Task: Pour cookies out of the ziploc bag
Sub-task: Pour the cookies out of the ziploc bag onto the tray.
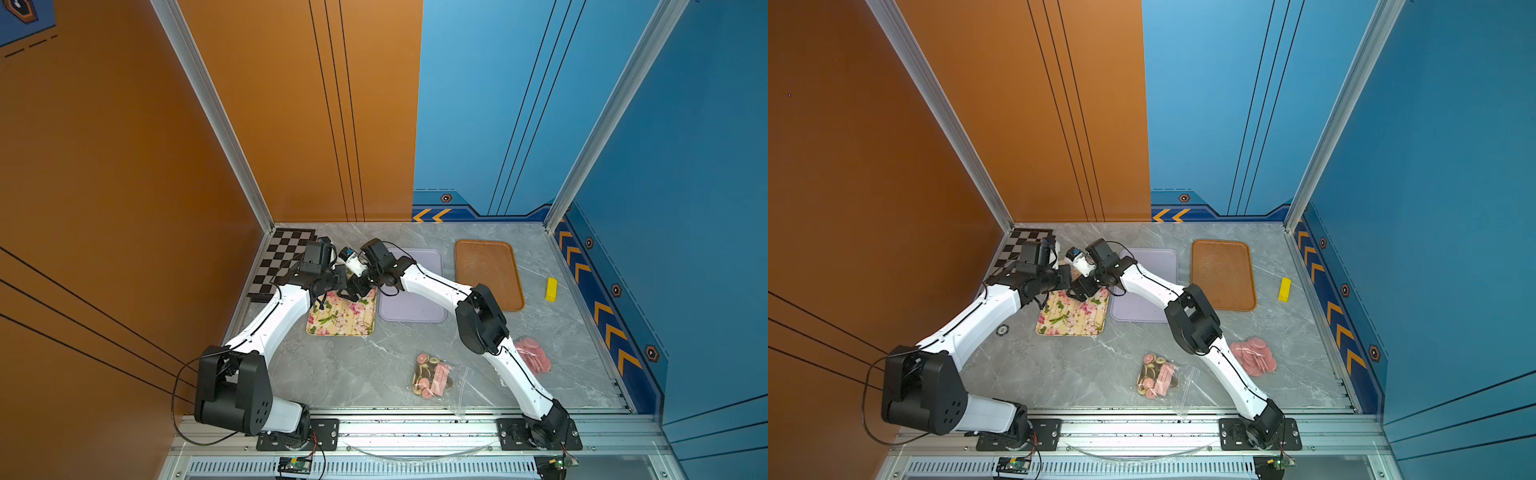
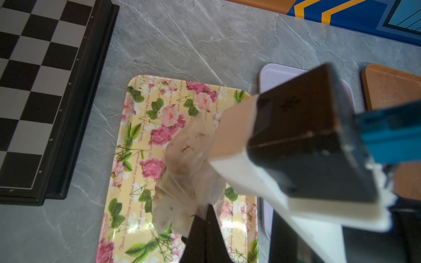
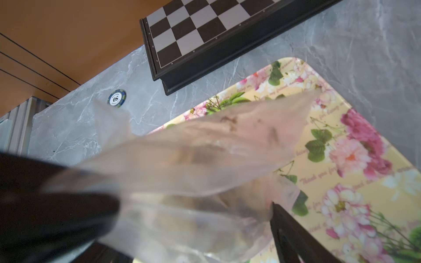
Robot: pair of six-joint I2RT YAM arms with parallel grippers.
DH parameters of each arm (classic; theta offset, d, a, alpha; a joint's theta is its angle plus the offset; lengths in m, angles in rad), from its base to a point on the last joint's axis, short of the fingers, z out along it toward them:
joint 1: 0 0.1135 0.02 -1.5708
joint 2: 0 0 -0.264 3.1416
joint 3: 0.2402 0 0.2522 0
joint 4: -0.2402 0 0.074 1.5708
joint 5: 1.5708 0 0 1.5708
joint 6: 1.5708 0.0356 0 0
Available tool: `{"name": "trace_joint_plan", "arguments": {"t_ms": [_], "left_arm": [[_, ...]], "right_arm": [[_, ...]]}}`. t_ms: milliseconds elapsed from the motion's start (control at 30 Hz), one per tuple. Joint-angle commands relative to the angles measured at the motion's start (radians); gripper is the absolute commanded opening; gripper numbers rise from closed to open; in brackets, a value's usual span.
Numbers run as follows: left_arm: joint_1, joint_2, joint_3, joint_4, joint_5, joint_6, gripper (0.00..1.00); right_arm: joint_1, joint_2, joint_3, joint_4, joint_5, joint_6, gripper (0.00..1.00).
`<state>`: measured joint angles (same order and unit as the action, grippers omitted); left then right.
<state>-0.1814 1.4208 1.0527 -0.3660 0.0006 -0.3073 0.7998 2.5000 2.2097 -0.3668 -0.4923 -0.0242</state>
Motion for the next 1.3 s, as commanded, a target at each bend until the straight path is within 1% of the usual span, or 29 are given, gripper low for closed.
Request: {"name": "trace_joint_plan", "arguments": {"t_ms": [0, 67, 167, 300, 367, 400, 433, 500, 567, 633, 833, 867, 967, 1033, 1100, 1167, 1267], "left_arm": [[0.011, -0.040, -0.016, 0.032, 0.020, -0.023, 0.00], [0.020, -0.040, -0.016, 0.032, 0.013, -0.025, 0.00], [0.028, -0.049, -0.052, 0.032, 0.004, -0.038, 0.00], [0.034, -0.055, -0.061, 0.030, -0.010, -0.032, 0.00], [0.039, -0.064, -0.068, 0.029, -0.019, -0.032, 0.00], [0.042, -0.069, -0.071, 0.029, -0.020, -0.033, 0.00], [0.043, -0.072, -0.073, 0.029, -0.020, -0.033, 0.00], [0.046, -0.080, -0.077, 0.029, -0.022, -0.033, 0.00], [0.049, -0.082, -0.081, 0.029, -0.025, -0.032, 0.00], [0.055, -0.085, -0.085, 0.029, -0.028, -0.033, 0.00], [0.054, -0.135, -0.113, 0.048, -0.064, -0.037, 0.00], [0.055, -0.146, -0.126, 0.063, -0.072, -0.038, 0.00], [0.060, -0.155, -0.174, 0.121, -0.069, -0.042, 0.00], [0.062, -0.152, -0.182, 0.140, -0.043, -0.042, 0.00], [0.062, -0.146, -0.183, 0.165, -0.013, -0.036, 0.00], [0.064, -0.133, -0.175, 0.169, 0.004, -0.032, 0.00], [0.062, -0.124, -0.176, 0.169, 0.054, -0.030, 0.00]], "right_arm": [[0.000, 0.026, 0.053, -0.011, -0.029, 0.045, 0.78], [-0.001, 0.028, 0.055, -0.002, -0.032, 0.056, 0.69], [0.004, 0.029, 0.053, 0.006, -0.032, 0.060, 0.67], [0.016, 0.023, 0.050, 0.016, -0.033, 0.056, 0.54], [0.022, 0.015, 0.040, 0.034, -0.028, 0.056, 0.51], [0.025, 0.011, 0.038, 0.042, -0.016, 0.056, 0.48], [0.027, 0.011, 0.039, 0.046, -0.009, 0.056, 0.42], [0.030, 0.012, 0.039, 0.055, -0.005, 0.061, 0.24], [0.031, 0.015, 0.039, 0.065, -0.002, 0.074, 0.10], [0.031, 0.017, 0.039, 0.075, 0.001, 0.087, 0.00], [0.033, -0.001, 0.014, 0.127, 0.033, 0.131, 0.00], [0.032, -0.014, -0.022, 0.173, 0.051, 0.158, 0.00], [0.024, -0.046, -0.164, 0.425, 0.080, 0.296, 0.00], [0.028, -0.038, -0.159, 0.461, 0.090, 0.329, 0.00], [0.035, -0.038, -0.177, 0.502, 0.127, 0.336, 0.00], [0.039, -0.031, -0.242, 0.632, 0.139, 0.390, 0.00], [0.045, -0.028, -0.351, 0.833, 0.140, 0.431, 0.00]]}}
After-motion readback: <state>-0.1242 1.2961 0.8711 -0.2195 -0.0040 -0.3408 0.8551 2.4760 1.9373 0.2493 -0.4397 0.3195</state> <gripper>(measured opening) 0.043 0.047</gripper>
